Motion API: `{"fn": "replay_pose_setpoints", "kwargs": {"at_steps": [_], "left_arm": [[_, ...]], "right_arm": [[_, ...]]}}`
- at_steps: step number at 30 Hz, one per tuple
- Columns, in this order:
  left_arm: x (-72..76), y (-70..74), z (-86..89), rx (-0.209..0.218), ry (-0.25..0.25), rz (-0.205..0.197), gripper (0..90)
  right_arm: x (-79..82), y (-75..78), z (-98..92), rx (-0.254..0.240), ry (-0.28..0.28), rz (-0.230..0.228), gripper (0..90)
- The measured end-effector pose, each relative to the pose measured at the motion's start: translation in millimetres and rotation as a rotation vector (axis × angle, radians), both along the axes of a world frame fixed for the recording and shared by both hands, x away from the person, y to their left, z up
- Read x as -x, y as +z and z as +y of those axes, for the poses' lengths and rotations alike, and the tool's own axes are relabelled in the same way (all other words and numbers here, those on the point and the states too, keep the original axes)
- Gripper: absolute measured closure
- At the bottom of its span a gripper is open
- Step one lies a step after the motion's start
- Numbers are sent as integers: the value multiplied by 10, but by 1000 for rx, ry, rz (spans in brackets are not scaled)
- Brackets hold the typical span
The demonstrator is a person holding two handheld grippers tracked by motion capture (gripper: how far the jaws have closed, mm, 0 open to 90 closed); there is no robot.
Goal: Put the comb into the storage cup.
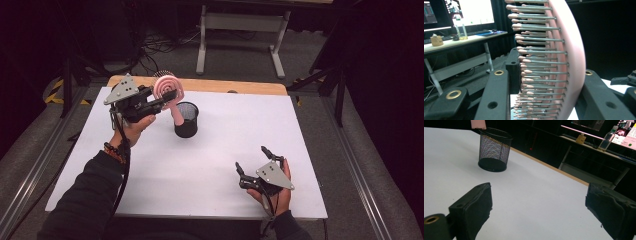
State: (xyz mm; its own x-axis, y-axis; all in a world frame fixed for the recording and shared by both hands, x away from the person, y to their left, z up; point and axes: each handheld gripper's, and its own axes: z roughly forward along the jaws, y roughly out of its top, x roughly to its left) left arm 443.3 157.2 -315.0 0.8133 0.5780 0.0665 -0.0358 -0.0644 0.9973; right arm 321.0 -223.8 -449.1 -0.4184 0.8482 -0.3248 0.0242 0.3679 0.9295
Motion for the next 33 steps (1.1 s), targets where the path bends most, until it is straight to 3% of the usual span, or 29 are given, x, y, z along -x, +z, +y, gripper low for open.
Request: {"fn": "replay_pose_setpoints", "kwargs": {"at_steps": [6, 21, 33], "left_arm": [[-61, 54, -37, 1, -19, 3, 626], [-259, 160, -184, -24, 5, 8, 626], [-371, 144, -319, -41, 17, 14, 626]], "right_arm": [[1, 2, -3, 0, -3, -2, 82], [31, 28, 12, 16, 9, -32, 84], [47, 28, 3, -4, 9, -48, 96]]}}
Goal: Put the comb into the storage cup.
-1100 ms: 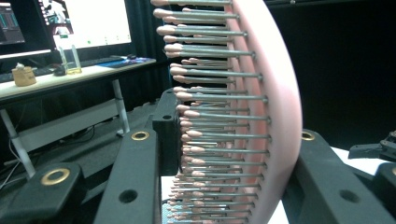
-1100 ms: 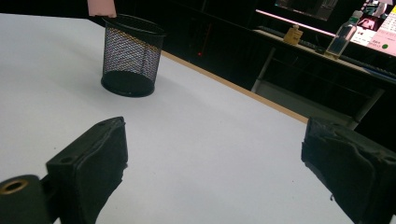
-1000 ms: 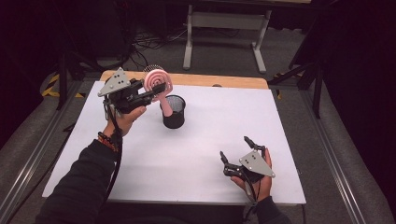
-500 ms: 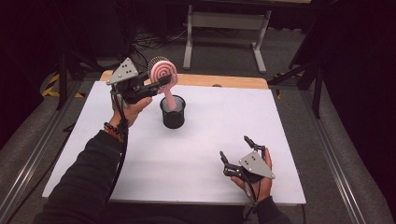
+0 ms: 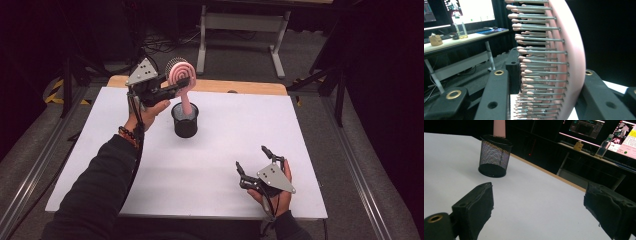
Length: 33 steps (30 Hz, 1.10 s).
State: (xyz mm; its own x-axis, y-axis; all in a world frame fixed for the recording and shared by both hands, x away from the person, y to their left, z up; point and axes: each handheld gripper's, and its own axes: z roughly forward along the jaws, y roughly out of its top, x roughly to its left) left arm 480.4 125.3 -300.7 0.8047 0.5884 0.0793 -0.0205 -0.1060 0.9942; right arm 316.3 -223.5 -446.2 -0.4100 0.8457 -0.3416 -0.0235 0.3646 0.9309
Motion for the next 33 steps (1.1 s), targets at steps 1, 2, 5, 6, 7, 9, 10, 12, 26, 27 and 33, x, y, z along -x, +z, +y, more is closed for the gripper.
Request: {"fn": "replay_pose_setpoints", "kwargs": {"at_steps": [1, 2, 5, 6, 7, 9, 10, 12, 26, 27, 33], "left_arm": [[-12, -8, -10, -2, 4, -2, 626], [-22, -17, -18, -6, 11, -2, 626], [-66, -51, -27, -5, 20, 8, 626], [-75, -61, -30, -6, 23, 9, 626], [-87, -74, -33, -6, 24, 12, 626], [-111, -107, -50, -6, 29, 17, 626], [-118, -116, -55, -6, 32, 16, 626], [-138, -140, -61, -8, 32, 23, 626], [-192, -500, -131, -34, 40, 80, 626], [-193, -525, -133, -34, 39, 88, 626], [-196, -640, -149, -53, 36, 109, 625]], "right_arm": [[0, 1, -1, 0, 2, 2, 97], [0, 2, -1, 1, 2, 1, 96], [-2, 0, -2, 1, 2, 1, 97], [-2, 0, -2, 2, 2, 2, 97], [-2, 0, -2, 2, 2, 2, 97], [-3, -2, -2, 2, 2, 3, 97], [-2, -4, -1, 5, 2, 2, 97], [-5, -5, -1, 4, 4, 5, 97], [-16, -25, 25, 17, 12, 15, 98], [-17, -27, 24, 15, 13, 17, 98], [-20, -32, 30, 17, 17, 23, 98]]}}
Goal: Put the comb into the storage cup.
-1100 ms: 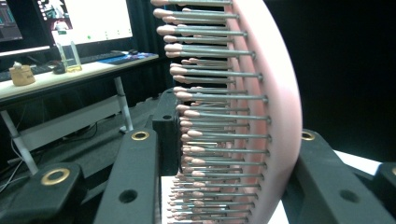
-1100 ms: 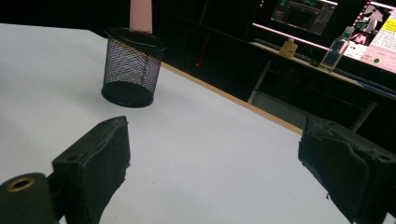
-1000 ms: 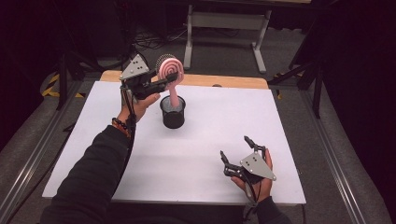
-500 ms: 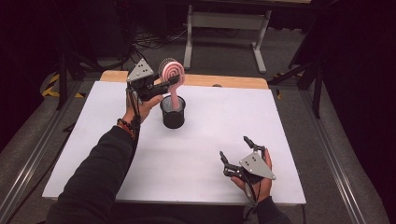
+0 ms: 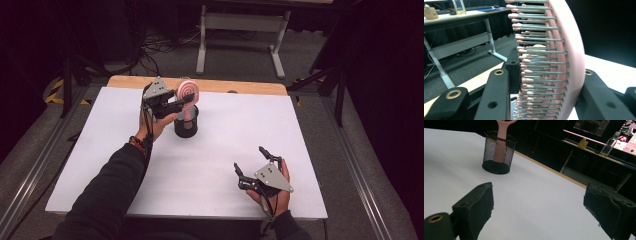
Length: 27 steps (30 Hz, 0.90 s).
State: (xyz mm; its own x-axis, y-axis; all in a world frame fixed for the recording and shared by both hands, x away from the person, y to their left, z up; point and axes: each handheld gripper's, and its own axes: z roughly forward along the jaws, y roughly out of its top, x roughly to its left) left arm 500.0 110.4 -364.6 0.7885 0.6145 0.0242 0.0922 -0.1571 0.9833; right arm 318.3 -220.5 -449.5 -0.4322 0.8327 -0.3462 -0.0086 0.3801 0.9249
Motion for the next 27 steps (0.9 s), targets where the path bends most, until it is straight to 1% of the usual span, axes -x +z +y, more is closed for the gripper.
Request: {"fn": "replay_pose_setpoints", "kwargs": {"at_steps": [5, 9, 14, 16, 18, 22, 27], "left_arm": [[0, -38, 8, 0, 3, 12, 625], [-2, -86, 10, 17, 3, 24, 625], [1, -153, 7, 20, -2, 33, 625], [10, -162, 12, 32, 6, 41, 625], [4, -167, 16, 37, 6, 42, 624], [-6, -169, 29, 38, 10, 41, 619], [-29, -177, 68, 44, 48, 43, 610]], "right_arm": [[-1, -7, 8, 4, 4, 3, 99], [-4, -11, 10, 3, 7, 7, 98], [-5, -12, 8, 1, 15, 8, 97], [-1, -12, 10, -7, 23, 9, 96], [3, -11, 19, -1, 26, 8, 96], [-6, -18, 24, 6, 27, 16, 96], [-13, -28, 32, 7, 29, 23, 95]]}}
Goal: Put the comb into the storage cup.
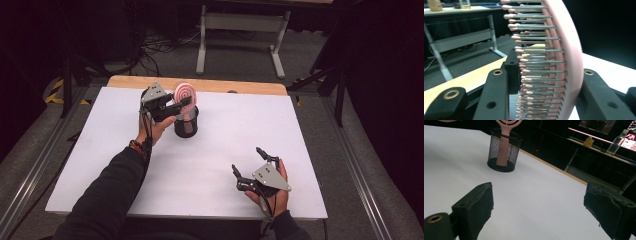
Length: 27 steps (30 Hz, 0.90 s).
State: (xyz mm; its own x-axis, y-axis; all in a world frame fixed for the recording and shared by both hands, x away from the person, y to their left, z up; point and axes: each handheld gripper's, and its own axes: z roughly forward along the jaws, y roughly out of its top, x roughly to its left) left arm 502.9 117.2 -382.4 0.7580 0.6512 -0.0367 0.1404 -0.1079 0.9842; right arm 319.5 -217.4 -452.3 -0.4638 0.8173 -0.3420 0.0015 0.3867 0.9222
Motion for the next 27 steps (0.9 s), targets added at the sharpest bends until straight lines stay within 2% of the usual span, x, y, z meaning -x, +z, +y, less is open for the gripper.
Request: {"fn": "replay_pose_setpoints", "kwargs": {"at_steps": [8, 10, 14, 20, 27], "left_arm": [[-61, 2, 77, -38, 38, -8, 561], [-75, -3, 100, -37, 39, 0, 547], [-111, -37, 88, -78, 71, 28, 507], [-153, -74, 143, -51, 80, 48, 497], [-164, -73, 209, -9, 111, 63, 373]], "right_arm": [[-7, -6, 5, 3, 13, 9, 94], [-10, -9, 6, 5, 15, 12, 94], [-2, 3, 11, -22, 27, 18, 94], [22, 20, 38, -13, 31, 6, 94], [17, 22, 27, -24, 36, 9, 94]]}}
